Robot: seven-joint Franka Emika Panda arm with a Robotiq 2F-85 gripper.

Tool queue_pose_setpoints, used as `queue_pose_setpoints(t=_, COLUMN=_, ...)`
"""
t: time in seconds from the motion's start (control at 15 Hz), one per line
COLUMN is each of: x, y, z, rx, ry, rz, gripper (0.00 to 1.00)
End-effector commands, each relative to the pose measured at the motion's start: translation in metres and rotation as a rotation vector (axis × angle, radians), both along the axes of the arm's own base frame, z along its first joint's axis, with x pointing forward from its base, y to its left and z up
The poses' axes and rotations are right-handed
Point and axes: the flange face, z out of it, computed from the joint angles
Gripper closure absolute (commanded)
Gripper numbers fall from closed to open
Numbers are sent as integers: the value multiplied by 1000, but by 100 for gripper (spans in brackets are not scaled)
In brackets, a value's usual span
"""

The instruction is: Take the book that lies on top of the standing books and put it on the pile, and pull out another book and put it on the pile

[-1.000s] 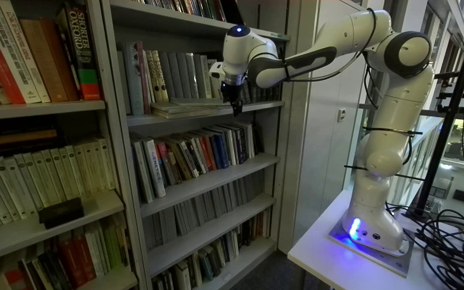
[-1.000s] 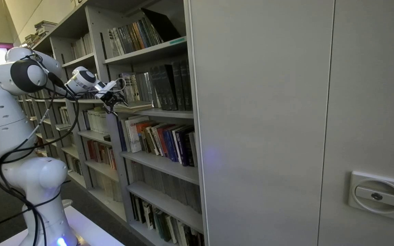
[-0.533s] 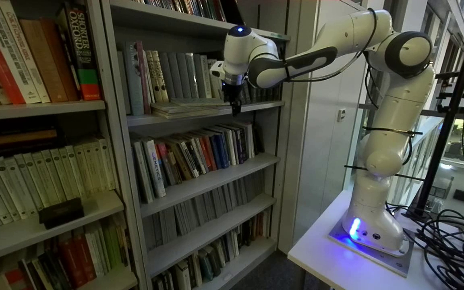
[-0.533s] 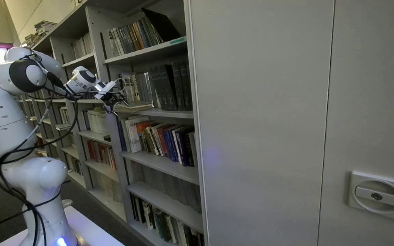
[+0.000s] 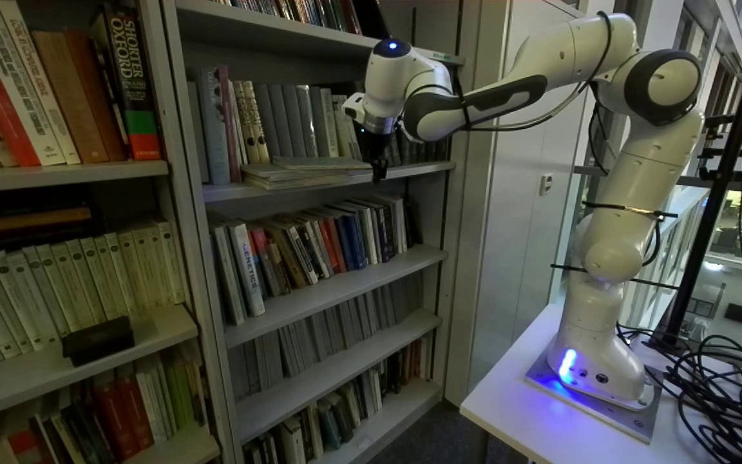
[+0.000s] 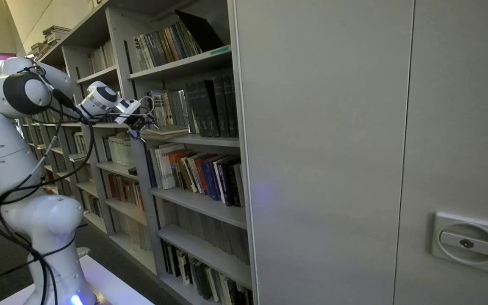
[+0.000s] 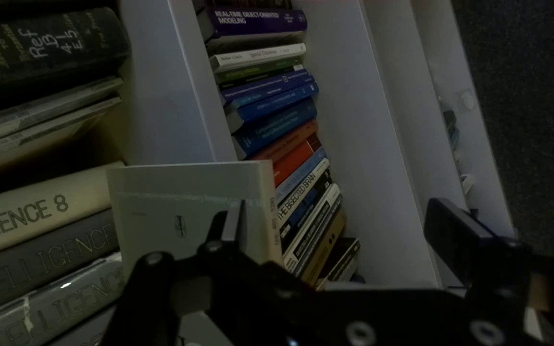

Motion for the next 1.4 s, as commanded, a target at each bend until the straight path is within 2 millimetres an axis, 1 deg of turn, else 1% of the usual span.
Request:
queue_pose_setpoints(t=0.0, x=-13, y=-19, z=9, rx=-52, ry=-38, rz=-48, gripper=0)
queue_pose_setpoints(t=0.2, x=-13, y=-28, z=11, rx=-78, ry=-35, rz=-68, gripper=0)
queue_pose_setpoints(t=0.47, x=-5, y=-33, z=5, rx=-89, ry=-17, rz=-81, gripper=0)
queue_pose_setpoints(t=0.67, x=1, y=-35, z=-1, rx=-88, ry=-5, rz=-82, gripper=0)
queue_pose_setpoints(t=1.07, x=19, y=-40, z=-15, rx=-87, ry=24, rz=-91, gripper=0)
queue_pose_setpoints(t=1.33, x=26, y=-36, z=-22, rx=-84, ry=40, rz=-84, gripper=0)
